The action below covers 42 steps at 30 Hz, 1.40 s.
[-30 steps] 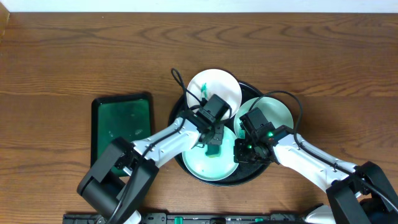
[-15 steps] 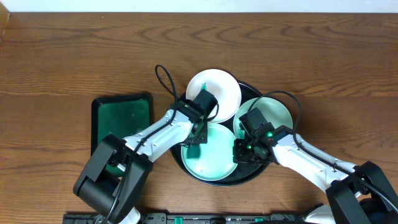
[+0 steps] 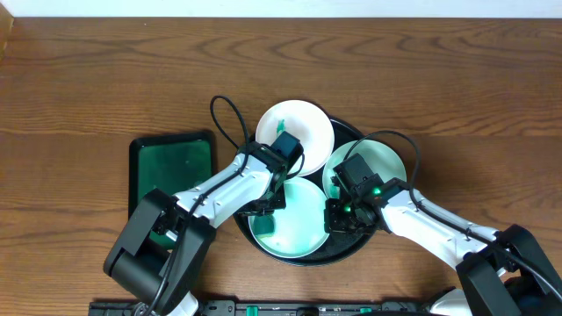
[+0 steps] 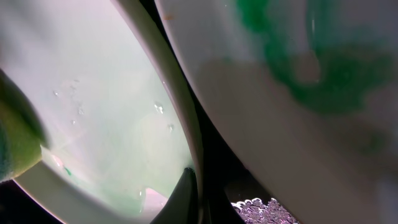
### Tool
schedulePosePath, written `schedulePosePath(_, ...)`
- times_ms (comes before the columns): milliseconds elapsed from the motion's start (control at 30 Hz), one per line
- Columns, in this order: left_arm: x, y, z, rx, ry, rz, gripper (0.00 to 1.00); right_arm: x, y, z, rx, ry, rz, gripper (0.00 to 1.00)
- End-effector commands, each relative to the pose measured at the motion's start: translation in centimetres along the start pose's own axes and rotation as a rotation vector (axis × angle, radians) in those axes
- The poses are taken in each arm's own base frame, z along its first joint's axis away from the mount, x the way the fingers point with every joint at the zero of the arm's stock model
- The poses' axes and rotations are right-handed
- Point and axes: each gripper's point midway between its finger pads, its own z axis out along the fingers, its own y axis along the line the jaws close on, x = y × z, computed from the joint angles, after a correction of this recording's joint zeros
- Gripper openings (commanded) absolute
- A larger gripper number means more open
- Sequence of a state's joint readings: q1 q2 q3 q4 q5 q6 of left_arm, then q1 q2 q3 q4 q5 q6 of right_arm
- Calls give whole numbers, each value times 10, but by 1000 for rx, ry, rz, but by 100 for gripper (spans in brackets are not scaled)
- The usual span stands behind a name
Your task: Clean dirty plates on tray and stack at the side
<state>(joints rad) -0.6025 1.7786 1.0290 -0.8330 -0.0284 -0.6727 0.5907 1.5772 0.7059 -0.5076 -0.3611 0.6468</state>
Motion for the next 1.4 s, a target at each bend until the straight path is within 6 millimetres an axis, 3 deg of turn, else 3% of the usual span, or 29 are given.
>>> schedulePosePath(0,-11,80,17,-341,-65,-69,7,20,-47,11,182,44,21,1)
schedulePosePath(300,-13,93,-3,-407,-90,-81,7,20,-47,11,182,43,21,1)
schedulePosePath(767,-40,76,-40,-311,-193,-88,7,19,-47,11,184,41,21,1)
schedulePosePath(933,-44,29,-31,-84,-147,77,7,19,-47,12,183,38,20,1)
schedulePosePath(1067,-47,12,-37,-2,-145,89,7,19,-47,12,182,38,19,1)
schedulePosePath(1200,-53,-3,-51,75,-159,120,7,19,-47,12,182,38,19,1)
schedulePosePath(1367,-68,-19,-90,182,-257,162,7,19,-47,12,183,39,20,1)
